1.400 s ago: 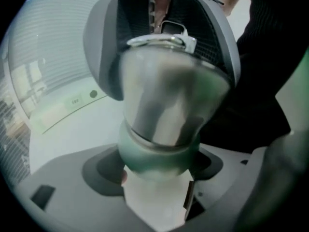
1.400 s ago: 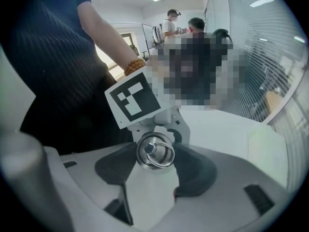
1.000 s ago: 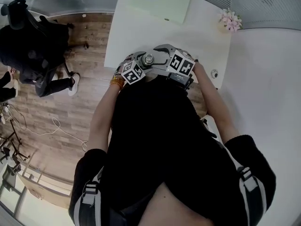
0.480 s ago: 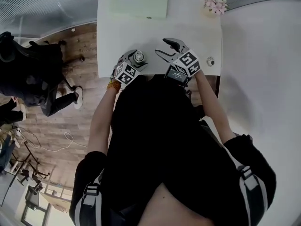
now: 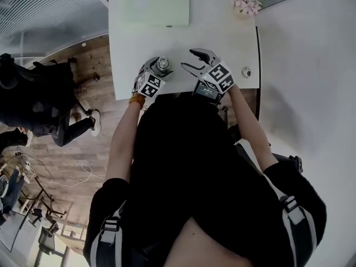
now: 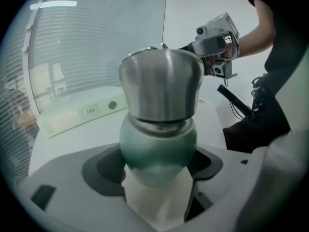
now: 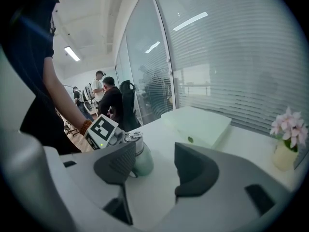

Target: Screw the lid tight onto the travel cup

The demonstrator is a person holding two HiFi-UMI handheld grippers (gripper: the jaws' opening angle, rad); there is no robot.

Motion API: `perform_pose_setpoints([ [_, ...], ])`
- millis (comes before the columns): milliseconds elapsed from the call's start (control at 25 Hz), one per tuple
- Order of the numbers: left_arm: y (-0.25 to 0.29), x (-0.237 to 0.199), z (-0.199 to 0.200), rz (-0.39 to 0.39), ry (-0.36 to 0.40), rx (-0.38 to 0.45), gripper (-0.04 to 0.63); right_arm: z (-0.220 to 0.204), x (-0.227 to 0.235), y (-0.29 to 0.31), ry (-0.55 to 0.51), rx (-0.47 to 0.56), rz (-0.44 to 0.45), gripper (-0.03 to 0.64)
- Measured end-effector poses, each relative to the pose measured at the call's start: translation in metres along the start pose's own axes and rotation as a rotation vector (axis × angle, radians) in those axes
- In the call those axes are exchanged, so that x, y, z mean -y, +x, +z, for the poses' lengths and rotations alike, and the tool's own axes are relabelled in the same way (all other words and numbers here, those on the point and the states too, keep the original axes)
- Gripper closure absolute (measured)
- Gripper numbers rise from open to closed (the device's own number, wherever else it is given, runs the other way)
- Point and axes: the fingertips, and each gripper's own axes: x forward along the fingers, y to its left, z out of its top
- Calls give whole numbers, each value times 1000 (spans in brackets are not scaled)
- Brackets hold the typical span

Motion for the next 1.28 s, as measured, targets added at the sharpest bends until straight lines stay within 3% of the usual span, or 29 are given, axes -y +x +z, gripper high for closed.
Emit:
perform_pose_setpoints([
  [160, -1, -2, -1, 5, -26, 2, 215, 4, -4, 5, -10, -5, 13, 362],
  [320, -12, 2, 1, 7, 34, -22, 209, 12, -5, 5, -29, -5, 22, 362],
  [520, -50, 13, -17, -5, 39, -41, 209, 24, -10, 2, -82, -4, 39, 362],
  [640, -83, 22, -20, -17, 100, -42, 209, 41, -18, -2, -130, 29, 47, 362],
  [760, -130, 4, 24, 86, 85, 100, 210, 72, -25, -9, -153, 102, 45, 365],
  [920, -205, -46, 133, 285, -52, 454, 214, 120, -28, -19, -163, 226, 15, 372],
  [1040, -245, -75, 190, 389, -169, 644, 236, 153, -37, -24, -182, 306, -9, 378],
  [1160, -267, -89, 226, 499, -194, 745, 284, 184, -36, -34, -199, 394, -100, 411],
  [1280, -275, -90, 241, 592, -179, 789, 358, 205, -30, -45, -159, 492, -206, 438],
])
